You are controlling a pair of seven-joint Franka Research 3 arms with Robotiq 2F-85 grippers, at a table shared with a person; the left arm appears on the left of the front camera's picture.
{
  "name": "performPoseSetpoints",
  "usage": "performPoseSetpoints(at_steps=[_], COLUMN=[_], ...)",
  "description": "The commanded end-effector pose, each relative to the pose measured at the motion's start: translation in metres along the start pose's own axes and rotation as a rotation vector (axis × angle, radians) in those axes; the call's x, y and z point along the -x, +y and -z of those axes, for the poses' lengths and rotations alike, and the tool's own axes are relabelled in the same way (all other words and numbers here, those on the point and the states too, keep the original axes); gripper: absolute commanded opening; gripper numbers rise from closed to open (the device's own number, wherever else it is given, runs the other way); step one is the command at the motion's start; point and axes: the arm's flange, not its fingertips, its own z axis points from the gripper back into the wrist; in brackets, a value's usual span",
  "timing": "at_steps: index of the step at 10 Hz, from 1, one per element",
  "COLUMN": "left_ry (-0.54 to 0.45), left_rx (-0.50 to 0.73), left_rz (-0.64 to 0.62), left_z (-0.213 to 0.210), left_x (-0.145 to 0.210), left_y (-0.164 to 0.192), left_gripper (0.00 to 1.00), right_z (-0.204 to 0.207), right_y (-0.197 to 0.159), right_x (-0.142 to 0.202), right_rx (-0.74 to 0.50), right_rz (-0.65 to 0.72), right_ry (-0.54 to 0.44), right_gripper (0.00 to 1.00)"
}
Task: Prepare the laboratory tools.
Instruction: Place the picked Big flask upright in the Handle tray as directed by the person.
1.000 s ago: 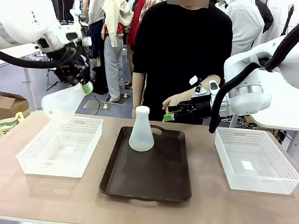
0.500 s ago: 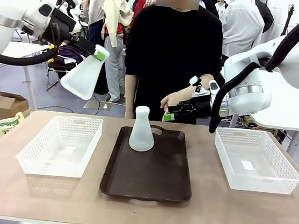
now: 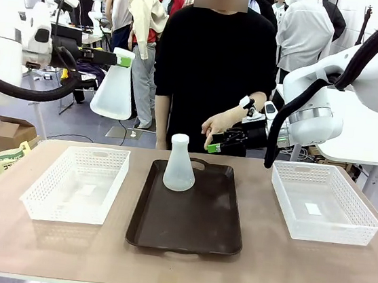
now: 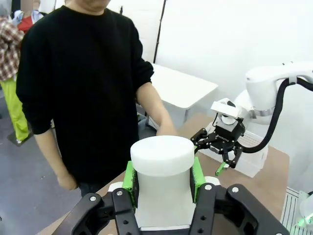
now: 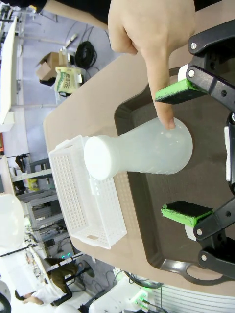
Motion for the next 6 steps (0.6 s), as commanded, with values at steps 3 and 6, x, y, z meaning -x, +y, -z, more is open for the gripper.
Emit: performPoseSetpoints(at_steps=[3, 6], left_ry=[0.006, -0.022], left_rx=[0.038, 0.042], left_rz=[0.019, 0.152], left_z=[0.002, 0.028], left_x=[-0.002, 0.04], left_y=[-0.003, -0.057], left_gripper=[0.0, 0.0], right_z=[0.002, 0.002], right_y=[-0.002, -0.002], right_x=[0.0, 0.0], right_rx=[0.001, 0.001], right_rz=[-0.006, -0.006], right_ry=[0.002, 0.002], right_gripper=[1.0, 1.0])
